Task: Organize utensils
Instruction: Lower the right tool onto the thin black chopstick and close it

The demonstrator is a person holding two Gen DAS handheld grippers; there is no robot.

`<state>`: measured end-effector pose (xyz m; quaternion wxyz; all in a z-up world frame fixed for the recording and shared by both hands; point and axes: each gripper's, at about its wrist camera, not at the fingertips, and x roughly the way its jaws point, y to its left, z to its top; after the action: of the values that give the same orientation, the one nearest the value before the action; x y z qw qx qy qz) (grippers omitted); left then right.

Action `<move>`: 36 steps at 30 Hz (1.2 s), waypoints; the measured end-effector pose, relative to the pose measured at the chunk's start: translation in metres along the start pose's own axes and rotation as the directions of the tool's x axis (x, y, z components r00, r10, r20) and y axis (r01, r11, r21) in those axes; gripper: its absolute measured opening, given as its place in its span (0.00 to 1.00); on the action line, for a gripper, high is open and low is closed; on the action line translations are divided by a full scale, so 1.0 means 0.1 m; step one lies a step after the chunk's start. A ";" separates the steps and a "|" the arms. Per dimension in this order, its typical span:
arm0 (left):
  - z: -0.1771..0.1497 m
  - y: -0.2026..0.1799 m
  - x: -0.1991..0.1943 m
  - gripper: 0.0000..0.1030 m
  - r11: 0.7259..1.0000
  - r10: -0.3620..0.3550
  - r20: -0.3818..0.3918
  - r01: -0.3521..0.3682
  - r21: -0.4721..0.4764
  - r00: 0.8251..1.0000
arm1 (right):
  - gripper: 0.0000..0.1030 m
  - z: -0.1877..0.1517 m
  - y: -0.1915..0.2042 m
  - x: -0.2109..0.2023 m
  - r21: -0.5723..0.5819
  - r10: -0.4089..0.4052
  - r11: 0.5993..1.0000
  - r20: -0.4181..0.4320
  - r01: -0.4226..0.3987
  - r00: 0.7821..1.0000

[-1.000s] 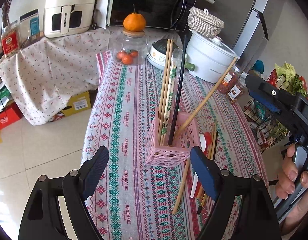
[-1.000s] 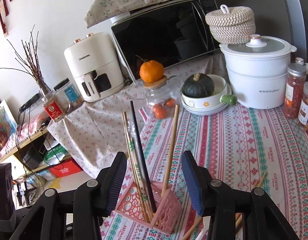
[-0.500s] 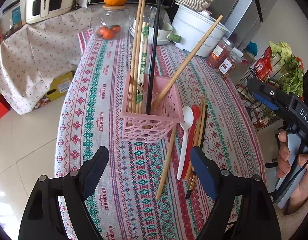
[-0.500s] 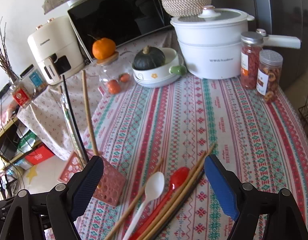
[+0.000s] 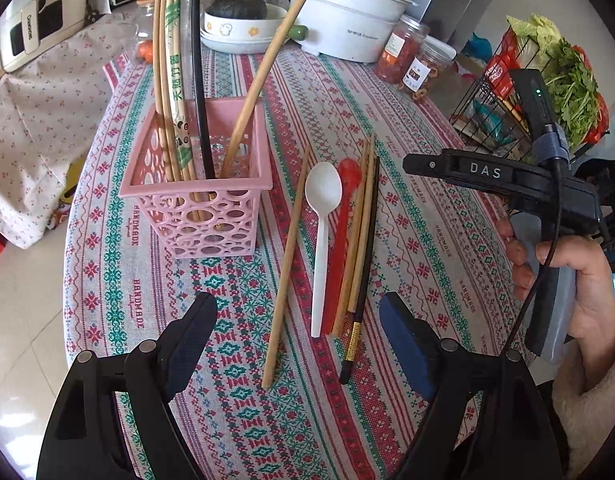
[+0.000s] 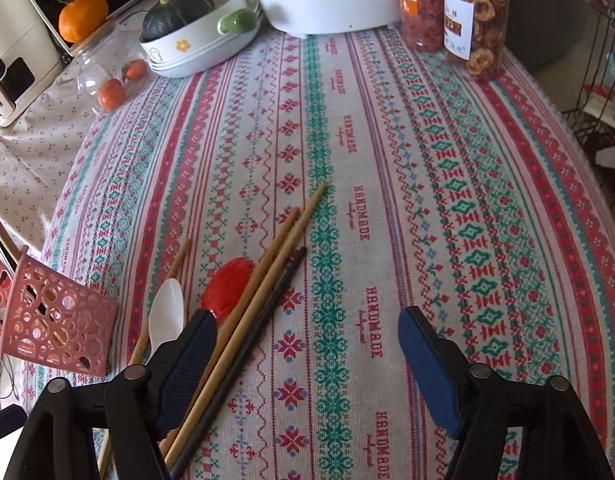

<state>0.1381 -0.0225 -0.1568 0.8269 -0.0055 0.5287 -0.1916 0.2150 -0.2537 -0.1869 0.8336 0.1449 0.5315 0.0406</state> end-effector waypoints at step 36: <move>0.06 -0.51 -0.07 0.42 0.990 -0.038 0.064 0.029 0.139 0.997 | 0.05 -0.09 -0.48 -0.42 0.081 0.069 0.994 -0.011 -0.067 0.998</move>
<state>0.1249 -0.0686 -0.1375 0.8391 0.0362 0.4863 -0.2412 0.1844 -0.3070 -0.1677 0.8216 0.1960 0.5331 0.0486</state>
